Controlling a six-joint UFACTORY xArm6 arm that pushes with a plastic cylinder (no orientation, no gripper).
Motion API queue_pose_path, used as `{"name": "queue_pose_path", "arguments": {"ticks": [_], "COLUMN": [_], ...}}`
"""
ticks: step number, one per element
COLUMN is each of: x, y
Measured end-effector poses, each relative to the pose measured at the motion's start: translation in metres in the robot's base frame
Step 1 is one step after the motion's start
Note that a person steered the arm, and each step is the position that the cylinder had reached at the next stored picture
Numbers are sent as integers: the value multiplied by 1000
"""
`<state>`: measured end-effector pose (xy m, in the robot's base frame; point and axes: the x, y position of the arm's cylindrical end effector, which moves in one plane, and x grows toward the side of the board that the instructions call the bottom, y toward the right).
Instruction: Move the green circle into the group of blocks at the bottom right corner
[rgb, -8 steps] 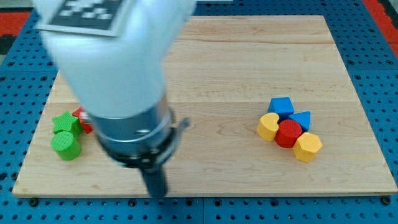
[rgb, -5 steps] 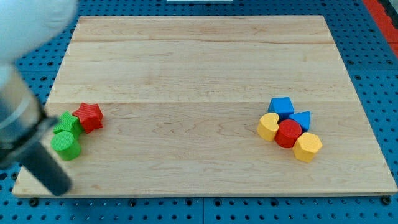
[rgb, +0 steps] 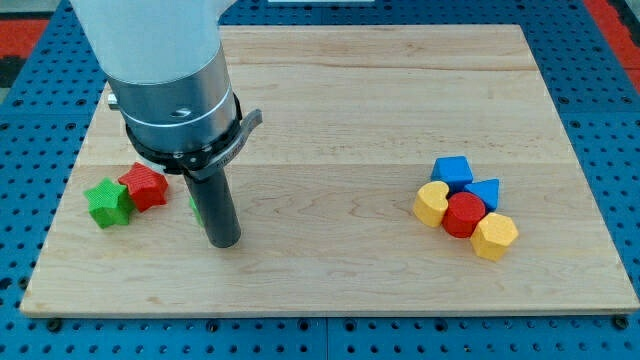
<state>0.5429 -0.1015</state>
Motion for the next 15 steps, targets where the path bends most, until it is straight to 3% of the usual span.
{"name": "queue_pose_path", "arguments": {"ticks": [3,4,5,6,8,10,13,14,15], "x": [-2,10,-12,-20,-23,-28,-76,-81,-107], "y": [-16,-50,-79,-45,76,21,106,57,98]}}
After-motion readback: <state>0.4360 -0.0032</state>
